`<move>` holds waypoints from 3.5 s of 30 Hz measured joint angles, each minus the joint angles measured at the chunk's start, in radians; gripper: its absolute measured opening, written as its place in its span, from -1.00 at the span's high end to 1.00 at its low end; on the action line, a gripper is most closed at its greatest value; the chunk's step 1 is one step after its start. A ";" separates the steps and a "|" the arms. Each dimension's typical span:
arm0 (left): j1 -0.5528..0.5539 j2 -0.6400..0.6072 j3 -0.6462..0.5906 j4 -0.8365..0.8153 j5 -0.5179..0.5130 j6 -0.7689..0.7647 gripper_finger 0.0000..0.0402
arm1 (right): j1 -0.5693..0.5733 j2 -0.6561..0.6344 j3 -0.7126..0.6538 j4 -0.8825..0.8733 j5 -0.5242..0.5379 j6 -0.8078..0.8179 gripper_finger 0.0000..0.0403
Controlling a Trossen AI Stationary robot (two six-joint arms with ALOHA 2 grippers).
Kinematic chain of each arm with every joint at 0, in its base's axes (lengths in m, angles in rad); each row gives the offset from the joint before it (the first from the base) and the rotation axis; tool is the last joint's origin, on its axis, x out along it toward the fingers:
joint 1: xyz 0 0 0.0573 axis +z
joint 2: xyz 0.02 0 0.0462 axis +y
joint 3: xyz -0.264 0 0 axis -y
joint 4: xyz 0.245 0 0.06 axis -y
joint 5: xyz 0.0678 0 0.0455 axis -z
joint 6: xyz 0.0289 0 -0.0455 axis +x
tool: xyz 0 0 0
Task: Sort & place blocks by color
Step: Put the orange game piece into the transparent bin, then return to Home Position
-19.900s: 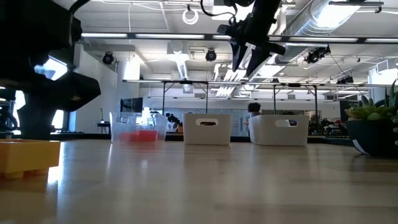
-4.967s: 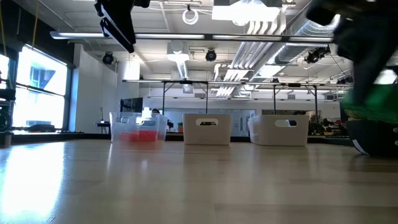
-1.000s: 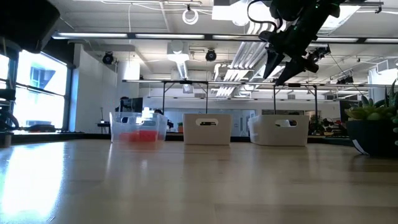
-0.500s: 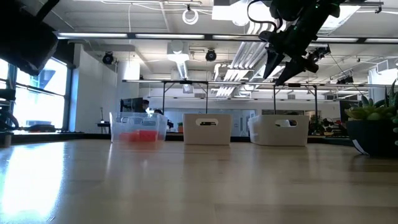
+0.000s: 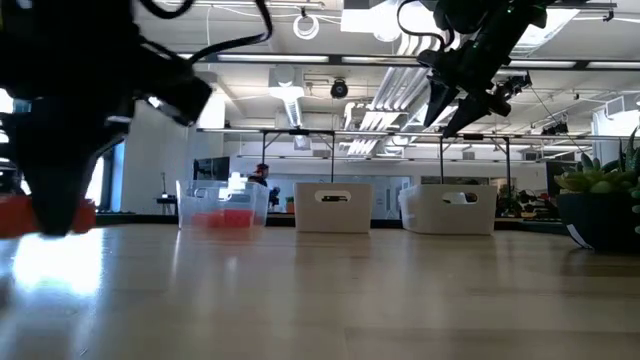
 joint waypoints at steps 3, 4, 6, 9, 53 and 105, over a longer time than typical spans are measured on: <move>0.091 -0.037 0.001 -0.027 -0.011 0.088 0.49 | 0.000 0.001 0.000 -0.003 0.000 -0.009 -0.05; 0.123 -0.046 0.001 -0.025 -0.019 0.119 0.49 | 0.000 0.001 0.000 -0.005 0.000 -0.018 -0.05; 0.195 -0.075 0.000 -0.015 -0.032 0.192 0.49 | 0.000 0.000 0.000 -0.011 0.009 -0.039 -0.05; 0.311 -0.118 0.001 0.017 -0.048 0.283 0.49 | 0.000 0.000 0.000 -0.034 0.044 -0.062 -0.05; 1.268 -0.287 0.001 0.191 0.039 0.690 -0.03 | -0.108 0.000 0.000 0.016 0.118 -0.100 -0.05; 0.662 -1.728 -1.041 1.082 0.123 0.683 -0.06 | 0.460 0.000 -0.001 0.435 0.096 0.229 -0.05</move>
